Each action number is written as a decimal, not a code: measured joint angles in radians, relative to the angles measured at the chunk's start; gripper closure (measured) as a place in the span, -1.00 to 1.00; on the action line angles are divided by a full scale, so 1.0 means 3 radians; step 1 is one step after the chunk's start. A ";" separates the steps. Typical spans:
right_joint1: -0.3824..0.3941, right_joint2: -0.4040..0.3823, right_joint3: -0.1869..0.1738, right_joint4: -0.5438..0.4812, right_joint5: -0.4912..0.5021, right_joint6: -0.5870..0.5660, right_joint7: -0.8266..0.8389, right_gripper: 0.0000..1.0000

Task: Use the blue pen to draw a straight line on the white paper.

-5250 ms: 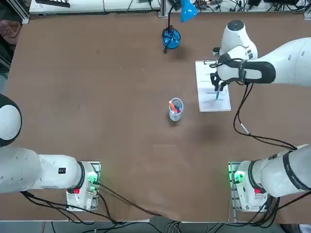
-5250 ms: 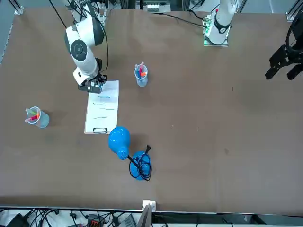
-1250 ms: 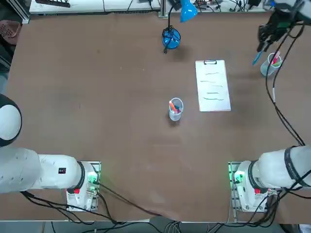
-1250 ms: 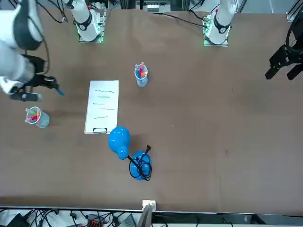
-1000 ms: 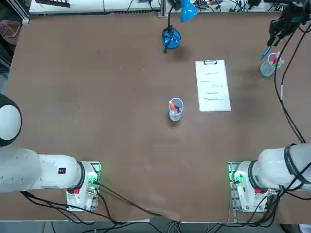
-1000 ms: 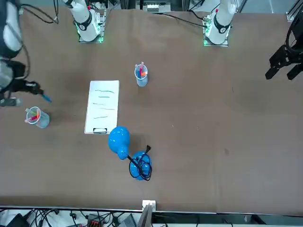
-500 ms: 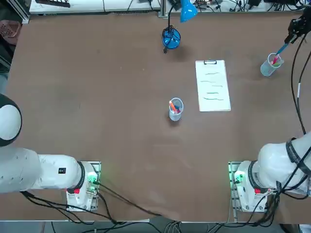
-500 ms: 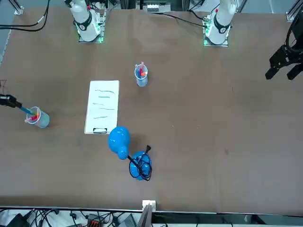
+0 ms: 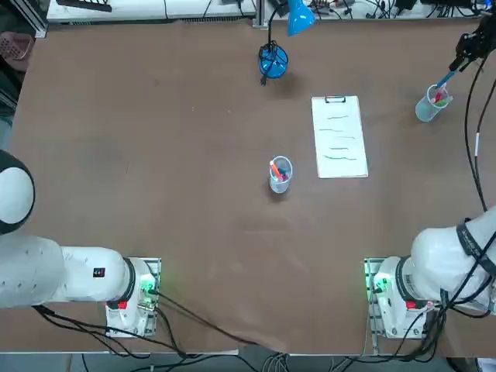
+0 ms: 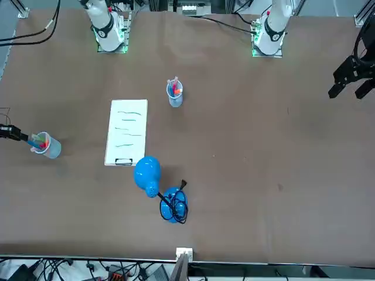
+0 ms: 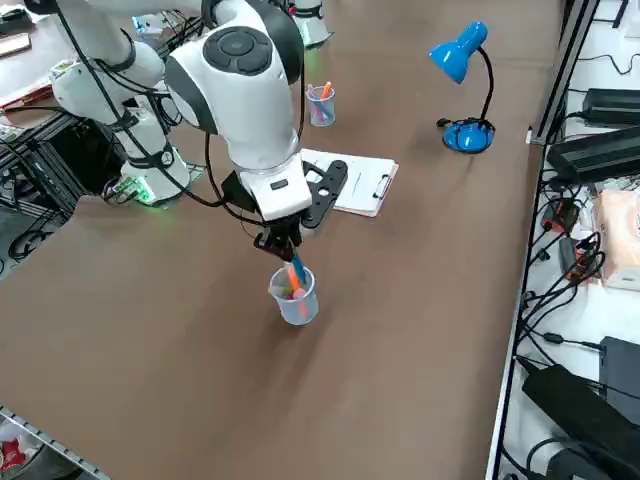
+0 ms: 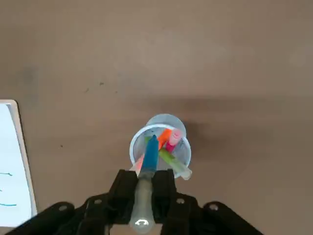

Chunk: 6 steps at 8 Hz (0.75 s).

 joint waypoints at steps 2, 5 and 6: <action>-0.0048 0.0023 0.0000 -0.0045 0.0001 0.0000 -0.0087 0.57; -0.0075 0.0046 0.0002 -0.0108 0.0006 0.0059 -0.0199 0.57; -0.0085 0.0049 0.0001 -0.0144 0.0006 0.0088 -0.0212 0.57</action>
